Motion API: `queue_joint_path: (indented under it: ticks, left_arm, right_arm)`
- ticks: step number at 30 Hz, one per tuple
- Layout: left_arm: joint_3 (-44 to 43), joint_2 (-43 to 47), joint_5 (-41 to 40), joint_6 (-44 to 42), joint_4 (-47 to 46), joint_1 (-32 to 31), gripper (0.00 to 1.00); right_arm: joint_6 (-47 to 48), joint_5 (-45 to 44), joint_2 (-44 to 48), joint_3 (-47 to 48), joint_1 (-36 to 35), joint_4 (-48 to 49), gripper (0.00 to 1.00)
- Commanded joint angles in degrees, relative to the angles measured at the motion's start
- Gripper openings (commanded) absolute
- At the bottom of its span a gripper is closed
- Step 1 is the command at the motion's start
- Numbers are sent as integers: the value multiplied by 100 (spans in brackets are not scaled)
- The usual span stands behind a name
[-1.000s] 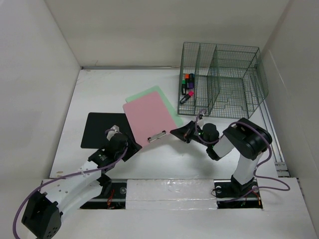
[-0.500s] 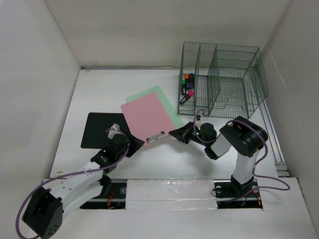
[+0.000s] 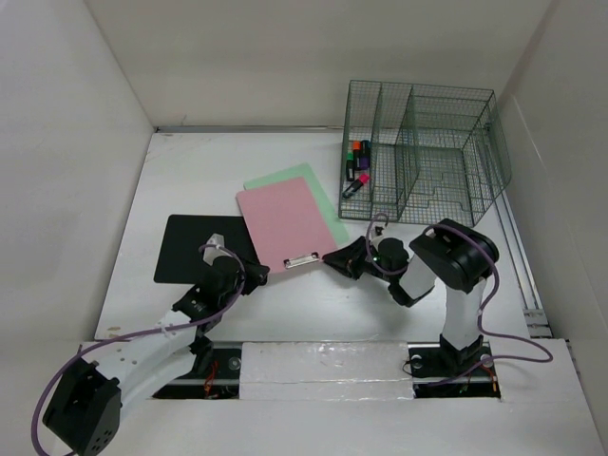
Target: Organize the desk
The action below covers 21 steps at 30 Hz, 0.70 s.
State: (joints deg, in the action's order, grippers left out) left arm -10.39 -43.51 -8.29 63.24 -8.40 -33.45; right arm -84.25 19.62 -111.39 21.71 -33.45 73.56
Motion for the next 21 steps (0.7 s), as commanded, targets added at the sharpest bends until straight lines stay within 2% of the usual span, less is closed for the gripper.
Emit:
queue_joint_path:
  ticks: [1,2,3,6,8,14,19,20,21]
  left_arm:
    - [2,61,601,-75,-707,-65,0]
    - [11,122,610,-75,-689,-65,0]
    - [2,158,636,-84,-680,-65,0]
    - [-15,272,688,-93,-584,-65,0]
    - [-42,316,759,-119,-513,-65,0]
    - [-16,281,1128,-154,-372,-65,0]
    - [-24,255,1339,-277,-303,-65,0]
    - [-68,229,1374,-304,-259,-65,0]
    - [-94,211,1392,-330,-189,-65,0]
  right_arm:
    - [136,368,-128,131,-275,2787,32]
    - [154,324,-154,123,-276,2743,40]
    - [206,297,-155,131,-276,2682,53]
    - [347,262,-120,175,-329,2515,68]
    - [452,236,-41,219,-460,2331,73]
    - [559,166,-5,500,-584,2004,71]
    - [392,25,-312,658,-698,2250,66]
    - [374,-36,-365,711,-759,2303,64]
    - [339,-80,-461,737,-759,2347,56]
